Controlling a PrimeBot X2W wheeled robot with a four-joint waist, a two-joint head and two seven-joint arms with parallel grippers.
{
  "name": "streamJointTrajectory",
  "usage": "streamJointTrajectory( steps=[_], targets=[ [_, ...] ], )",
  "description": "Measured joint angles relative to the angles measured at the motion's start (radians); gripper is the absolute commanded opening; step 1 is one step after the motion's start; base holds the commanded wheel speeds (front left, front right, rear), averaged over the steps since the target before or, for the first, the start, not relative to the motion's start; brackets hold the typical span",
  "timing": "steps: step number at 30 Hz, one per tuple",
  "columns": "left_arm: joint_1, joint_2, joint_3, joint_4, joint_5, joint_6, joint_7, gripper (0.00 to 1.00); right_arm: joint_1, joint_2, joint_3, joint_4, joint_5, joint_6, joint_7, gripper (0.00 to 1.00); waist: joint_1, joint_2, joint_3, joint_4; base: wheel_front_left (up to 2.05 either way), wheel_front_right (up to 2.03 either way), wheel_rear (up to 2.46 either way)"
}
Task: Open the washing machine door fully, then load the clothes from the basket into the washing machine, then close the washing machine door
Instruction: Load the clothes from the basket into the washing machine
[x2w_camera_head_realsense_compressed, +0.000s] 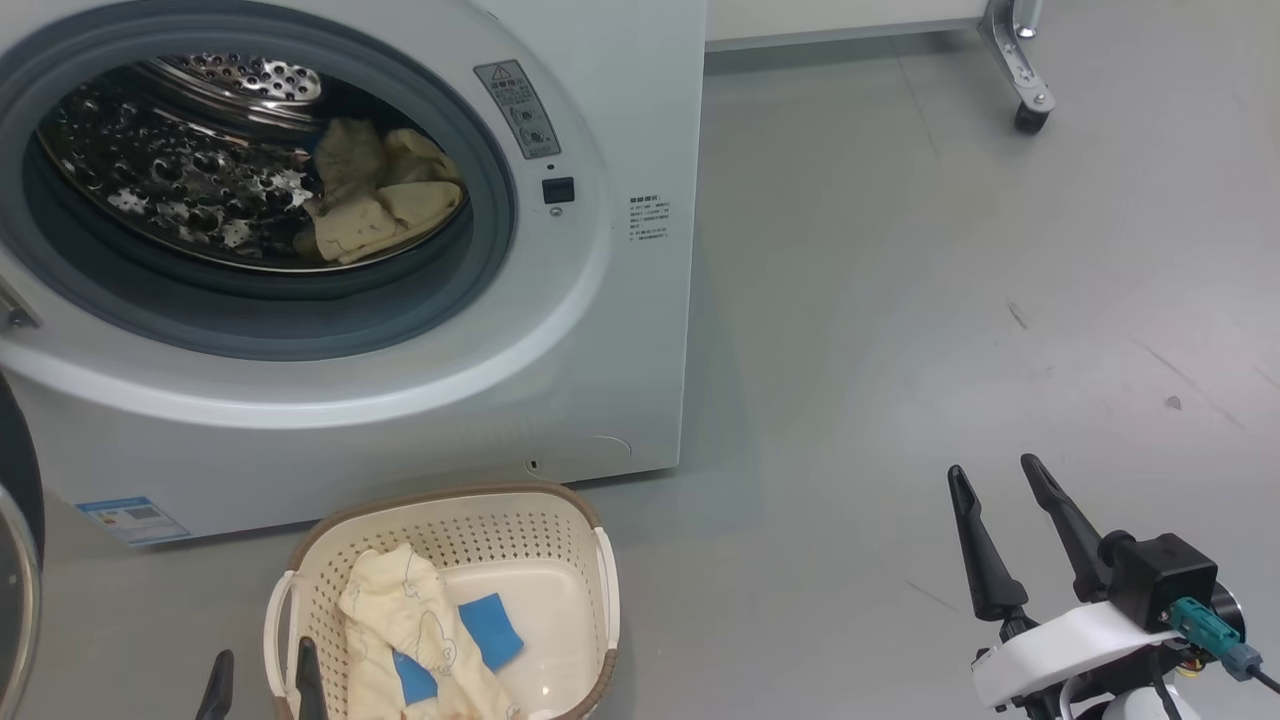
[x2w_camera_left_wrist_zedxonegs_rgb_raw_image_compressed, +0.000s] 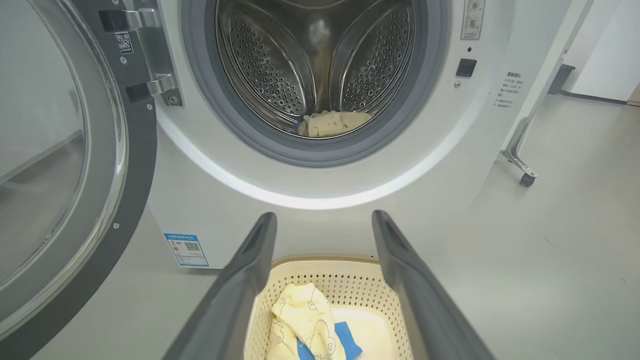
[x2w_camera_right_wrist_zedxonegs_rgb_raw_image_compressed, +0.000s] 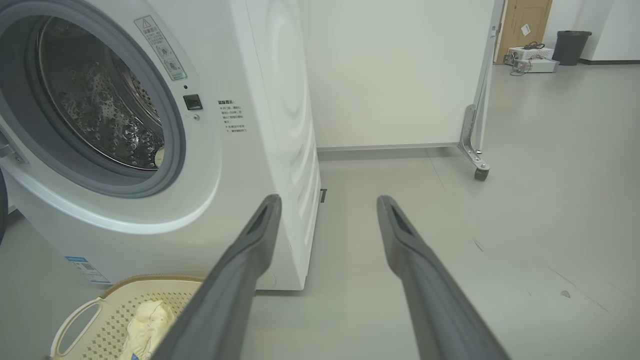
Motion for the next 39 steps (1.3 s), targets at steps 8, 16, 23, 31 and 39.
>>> streamJointTrajectory(
  steps=[8, 16, 23, 31, 39],
  targets=[
    [-0.003, 0.001, -0.023, 0.030, -0.011, 0.001, 0.000, 1.00, 0.000, -0.001, -0.001, -0.021, 0.004, 0.000, 0.015, 1.00, 0.0000, 0.0000, 0.068, -0.014, 0.00, 0.00, 0.00],
    [-0.081, 0.002, -0.052, 0.076, 0.020, 0.001, 0.000, 1.00, -0.012, 0.008, 0.003, -0.054, 0.026, 0.008, 0.015, 1.00, 0.0001, 0.0000, 0.166, -0.030, 0.00, 0.00, 0.00],
    [-0.159, 0.002, -0.053, 0.141, 0.022, 0.018, 0.000, 1.00, -0.049, 0.012, 0.003, -0.061, 0.044, 0.012, 0.015, 1.00, 0.0002, 0.0000, 0.261, -0.054, 0.00, 0.00, 0.00],
    [-0.289, 0.001, -0.044, 0.230, -0.003, 0.030, 0.000, 1.00, -0.076, 0.010, -0.012, -0.062, 0.058, 0.022, 0.014, 1.00, 0.0002, 0.0000, 0.375, -0.086, 0.00, 0.00, 0.00],
    [-0.444, 0.000, -0.021, 0.306, -0.100, 0.029, 0.016, 1.00, -0.116, 0.003, -0.009, -0.072, 0.074, 0.034, 0.014, 1.00, 0.0003, 0.0000, 0.493, -0.103, 0.00, 0.00, 0.00]
  ],
)
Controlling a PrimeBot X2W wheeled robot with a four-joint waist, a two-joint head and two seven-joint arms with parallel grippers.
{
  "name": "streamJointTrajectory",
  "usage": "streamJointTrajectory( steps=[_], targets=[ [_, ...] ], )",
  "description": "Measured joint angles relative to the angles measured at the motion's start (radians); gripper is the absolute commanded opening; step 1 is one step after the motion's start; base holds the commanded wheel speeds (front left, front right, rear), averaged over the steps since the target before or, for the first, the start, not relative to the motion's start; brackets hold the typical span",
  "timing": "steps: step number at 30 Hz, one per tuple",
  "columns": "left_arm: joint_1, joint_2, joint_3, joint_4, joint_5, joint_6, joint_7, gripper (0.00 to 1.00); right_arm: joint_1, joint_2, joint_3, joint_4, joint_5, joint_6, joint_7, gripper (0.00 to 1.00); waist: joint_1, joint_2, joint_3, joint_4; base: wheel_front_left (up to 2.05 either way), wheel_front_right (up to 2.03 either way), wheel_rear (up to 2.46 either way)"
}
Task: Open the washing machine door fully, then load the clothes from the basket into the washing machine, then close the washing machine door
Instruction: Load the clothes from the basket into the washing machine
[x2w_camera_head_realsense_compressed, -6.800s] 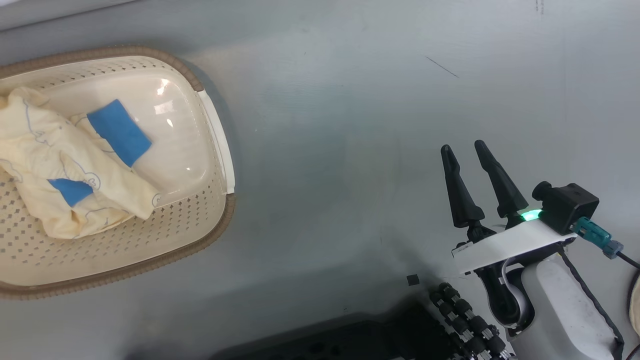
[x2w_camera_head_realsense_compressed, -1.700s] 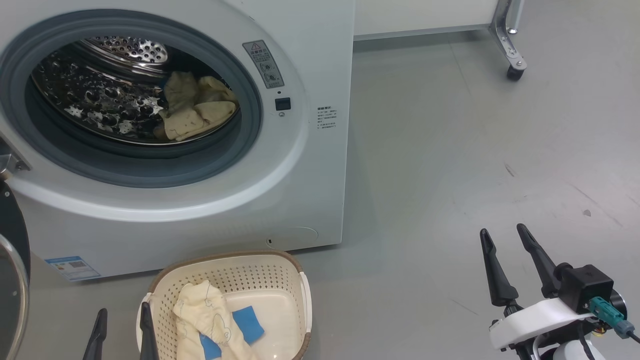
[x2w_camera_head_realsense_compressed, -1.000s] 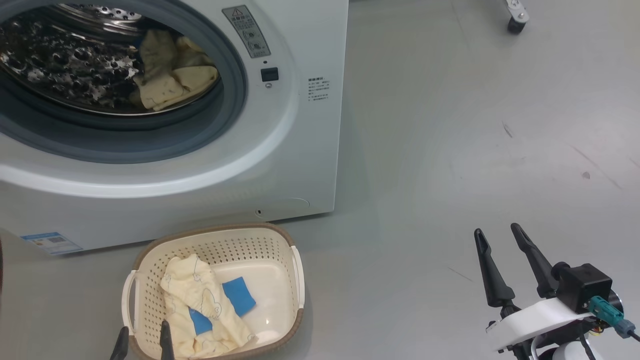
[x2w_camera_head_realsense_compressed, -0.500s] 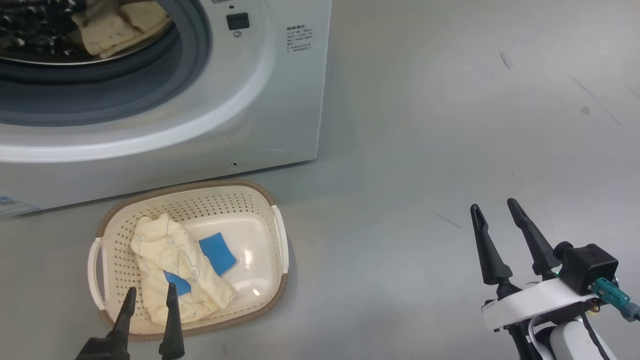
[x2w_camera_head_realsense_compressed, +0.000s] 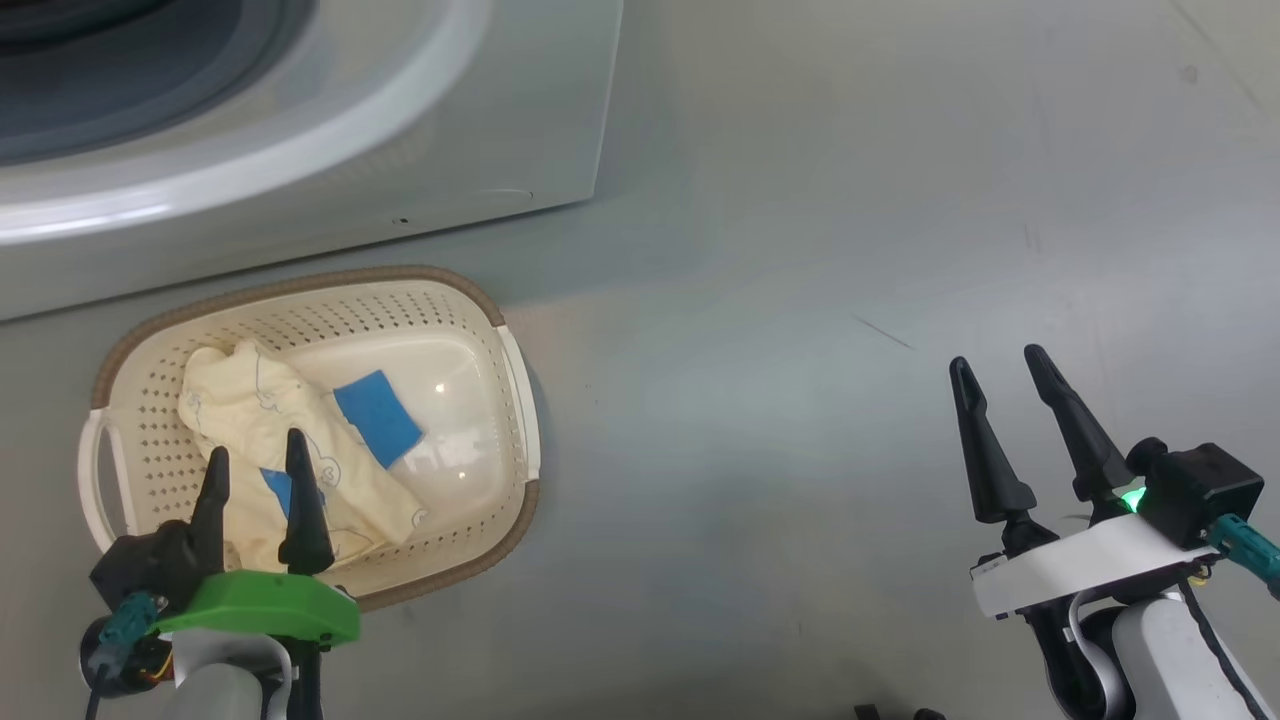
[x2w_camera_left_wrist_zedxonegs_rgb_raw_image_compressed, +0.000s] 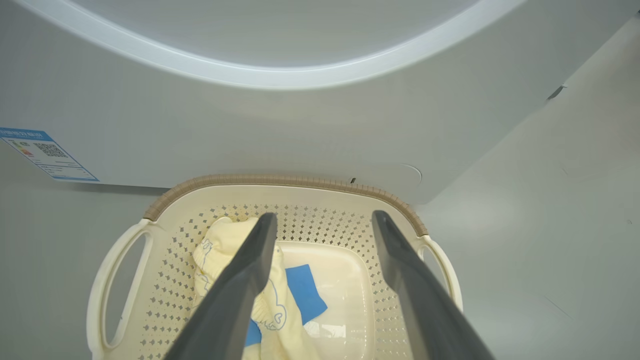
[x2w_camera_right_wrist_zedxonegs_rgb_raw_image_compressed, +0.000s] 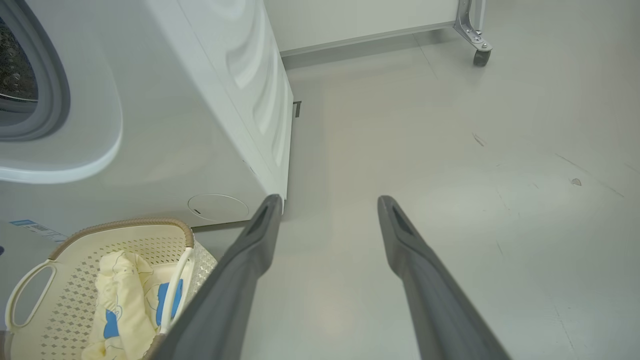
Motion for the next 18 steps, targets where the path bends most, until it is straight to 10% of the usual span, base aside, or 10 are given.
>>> streamJointTrajectory(
  steps=[18],
  targets=[
    [-0.307, 0.007, 0.060, 0.212, -0.052, 0.026, 0.164, 1.00, -0.094, -0.018, -0.002, -0.019, 0.019, 0.021, -0.005, 1.00, -0.0001, 0.0000, 0.258, -0.019, 0.00, 0.00, 0.00]
  ],
)
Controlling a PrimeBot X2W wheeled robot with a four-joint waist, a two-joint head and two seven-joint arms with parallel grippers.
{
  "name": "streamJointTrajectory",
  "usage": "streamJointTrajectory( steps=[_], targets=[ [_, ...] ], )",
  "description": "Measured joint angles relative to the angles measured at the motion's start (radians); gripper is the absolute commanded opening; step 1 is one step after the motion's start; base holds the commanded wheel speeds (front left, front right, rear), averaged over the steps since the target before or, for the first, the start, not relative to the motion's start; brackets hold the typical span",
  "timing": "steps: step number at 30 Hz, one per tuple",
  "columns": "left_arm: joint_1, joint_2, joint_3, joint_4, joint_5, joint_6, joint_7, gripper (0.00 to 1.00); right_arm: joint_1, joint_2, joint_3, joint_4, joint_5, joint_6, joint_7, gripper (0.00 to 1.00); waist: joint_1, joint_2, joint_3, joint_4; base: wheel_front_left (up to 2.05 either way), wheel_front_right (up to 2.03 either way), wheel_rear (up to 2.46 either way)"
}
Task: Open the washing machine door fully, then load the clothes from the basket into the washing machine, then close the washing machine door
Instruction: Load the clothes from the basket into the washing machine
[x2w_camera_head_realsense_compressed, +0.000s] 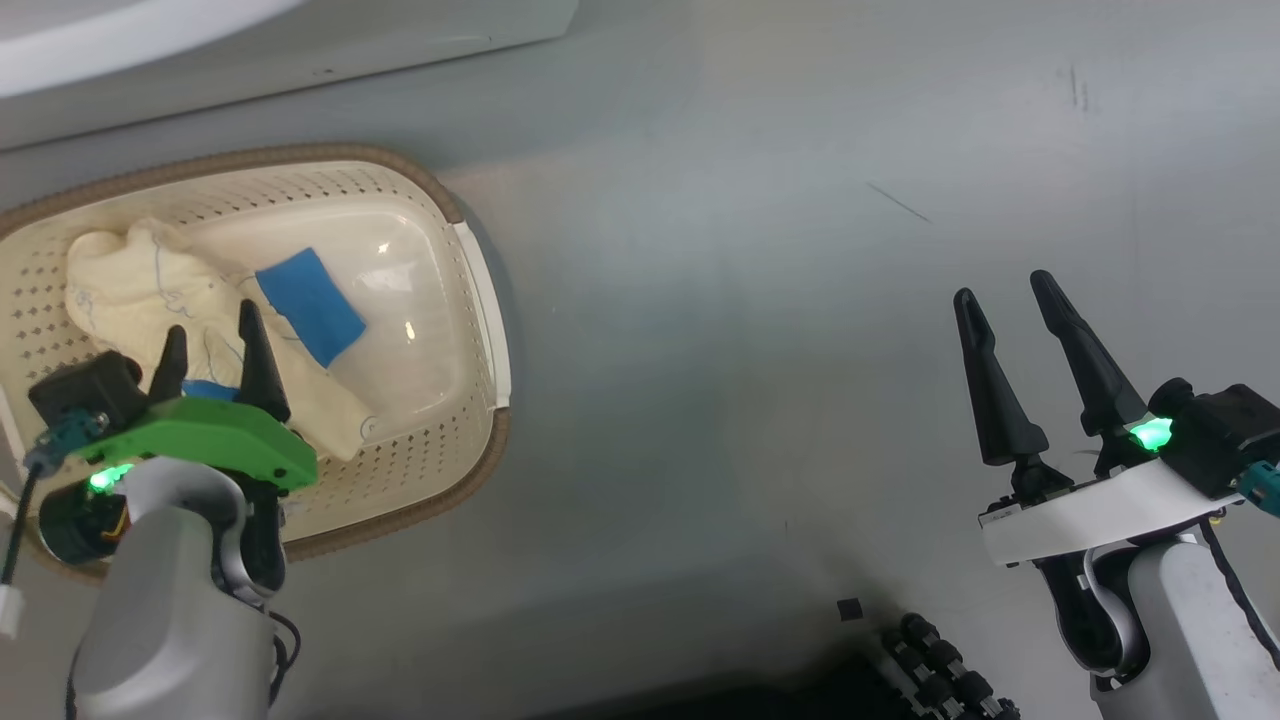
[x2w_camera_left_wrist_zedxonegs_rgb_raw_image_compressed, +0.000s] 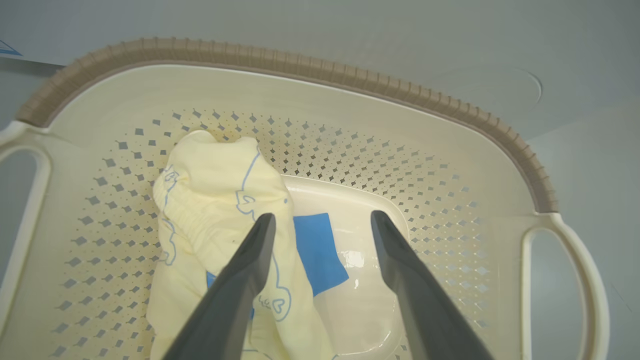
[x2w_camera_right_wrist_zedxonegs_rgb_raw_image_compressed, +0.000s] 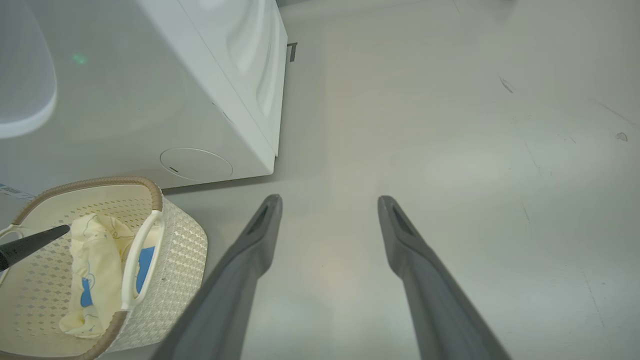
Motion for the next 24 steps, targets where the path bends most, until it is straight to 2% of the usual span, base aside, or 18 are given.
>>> streamJointTrajectory(
  steps=[9, 18, 24],
  targets=[
    [-0.120, 0.032, 0.049, 0.092, 0.045, 0.046, 0.060, 1.00, -0.017, -0.006, -0.003, 0.004, 0.011, 0.001, -0.006, 1.00, 0.0000, 0.0000, 0.094, -0.006, 0.00, 0.00, 0.00],
    [-0.224, 0.026, 0.073, 0.185, 0.054, 0.049, 0.086, 1.00, -0.044, -0.007, 0.002, 0.016, 0.024, 0.009, -0.019, 1.00, -0.0001, 0.0000, 0.173, -0.010, 0.00, 0.00, 0.00],
    [-0.264, 0.061, 0.086, 0.250, 0.113, 0.051, 0.129, 1.00, -0.047, -0.005, 0.008, 0.031, 0.025, 0.009, -0.022, 1.00, -0.0001, 0.0000, 0.195, -0.017, 0.00, 0.00, 0.00]
  ],
)
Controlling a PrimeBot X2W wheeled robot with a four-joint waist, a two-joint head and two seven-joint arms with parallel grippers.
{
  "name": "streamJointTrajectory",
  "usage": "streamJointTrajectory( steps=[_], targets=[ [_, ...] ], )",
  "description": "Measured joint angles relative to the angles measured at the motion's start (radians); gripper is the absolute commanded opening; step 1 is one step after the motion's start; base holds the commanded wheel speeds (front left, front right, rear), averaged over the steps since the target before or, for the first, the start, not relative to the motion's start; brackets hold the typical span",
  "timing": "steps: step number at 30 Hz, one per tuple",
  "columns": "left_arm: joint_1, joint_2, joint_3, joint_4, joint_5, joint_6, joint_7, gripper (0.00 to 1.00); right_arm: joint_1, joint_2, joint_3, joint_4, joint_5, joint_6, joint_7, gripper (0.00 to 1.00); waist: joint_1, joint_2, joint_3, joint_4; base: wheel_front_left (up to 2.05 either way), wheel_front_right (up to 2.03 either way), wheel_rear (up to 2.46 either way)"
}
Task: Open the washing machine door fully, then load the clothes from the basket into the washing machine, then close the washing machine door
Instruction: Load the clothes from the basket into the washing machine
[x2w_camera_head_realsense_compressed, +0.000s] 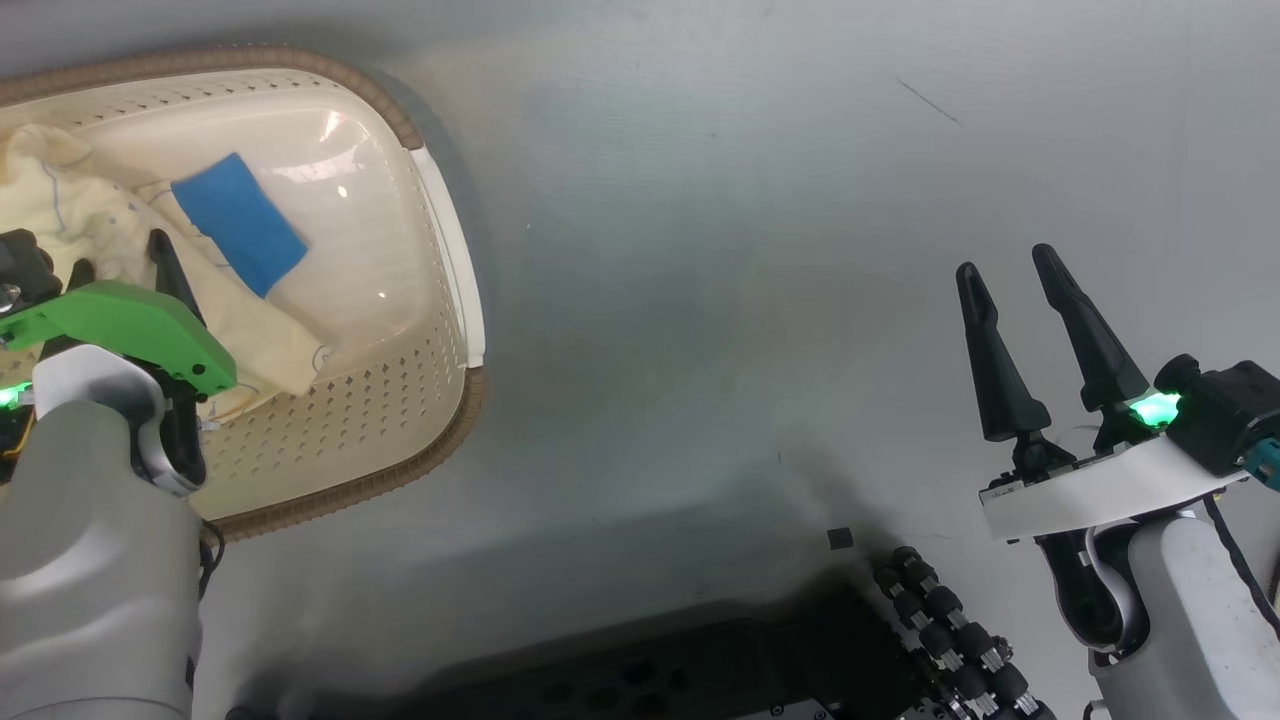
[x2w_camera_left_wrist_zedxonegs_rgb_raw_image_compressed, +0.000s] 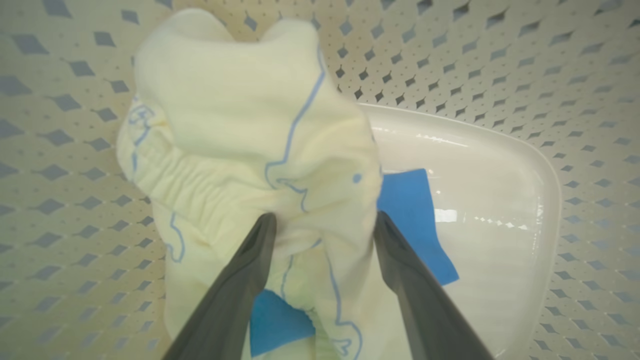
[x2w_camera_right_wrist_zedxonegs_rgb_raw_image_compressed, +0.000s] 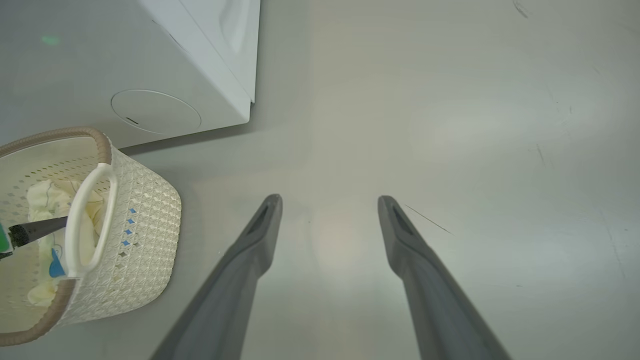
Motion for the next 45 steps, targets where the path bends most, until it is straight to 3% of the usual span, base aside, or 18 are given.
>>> streamJointTrajectory(
  steps=[8, 26, 27, 28, 29, 30, 39, 45],
  targets=[
    [-0.060, 0.041, 0.071, 0.074, 0.066, 0.000, 0.046, 1.00, 0.000, 0.001, 0.001, 0.007, 0.009, 0.001, -0.002, 1.00, 0.0000, -0.0001, 0.030, -0.006, 0.00, 0.00, 0.00],
    [-0.116, -0.001, -0.056, 0.199, 0.140, -0.004, 0.160, 1.00, 0.001, 0.002, 0.004, 0.018, 0.025, 0.003, -0.010, 1.00, -0.0001, 0.0000, 0.050, -0.014, 0.00, 0.00, 0.00],
    [-0.116, -0.004, -0.069, 0.208, 0.141, -0.012, 0.172, 0.87, 0.002, 0.002, 0.004, 0.019, 0.026, 0.004, -0.010, 1.00, -0.0001, 0.0000, 0.050, -0.014, 0.00, 0.00, 0.00],
    [-0.117, -0.005, -0.080, 0.219, 0.146, -0.021, 0.186, 0.44, 0.002, 0.002, 0.004, 0.020, 0.026, 0.004, -0.011, 1.00, -0.0001, 0.0000, 0.050, -0.015, 0.00, 0.00, 0.00],
    [-0.118, -0.005, -0.085, 0.229, 0.151, -0.030, 0.195, 0.12, 0.004, 0.002, 0.004, 0.020, 0.026, 0.004, -0.012, 1.00, -0.0001, 0.0000, 0.050, -0.016, 0.00, 0.00, 0.00],
    [-0.118, -0.005, -0.086, 0.232, 0.151, -0.037, 0.198, 0.00, 0.005, 0.002, 0.003, 0.021, 0.026, 0.004, -0.015, 1.00, -0.0001, 0.0000, 0.049, -0.016, 0.00, 0.00, 0.00],
    [-0.133, -0.018, -0.085, 0.209, 0.136, -0.098, 0.134, 0.00, 0.005, 0.004, -0.004, 0.021, 0.036, 0.009, -0.018, 1.00, -0.0001, 0.0000, 0.049, -0.016, 0.00, 0.00, 0.00],
    [-0.135, -0.012, -0.086, 0.194, 0.136, -0.104, 0.030, 0.00, -0.026, 0.010, -0.009, 0.030, 0.037, 0.009, -0.018, 1.00, 0.0000, 0.0000, 0.028, -0.018, 0.00, 0.00, 0.00]
  ],
)
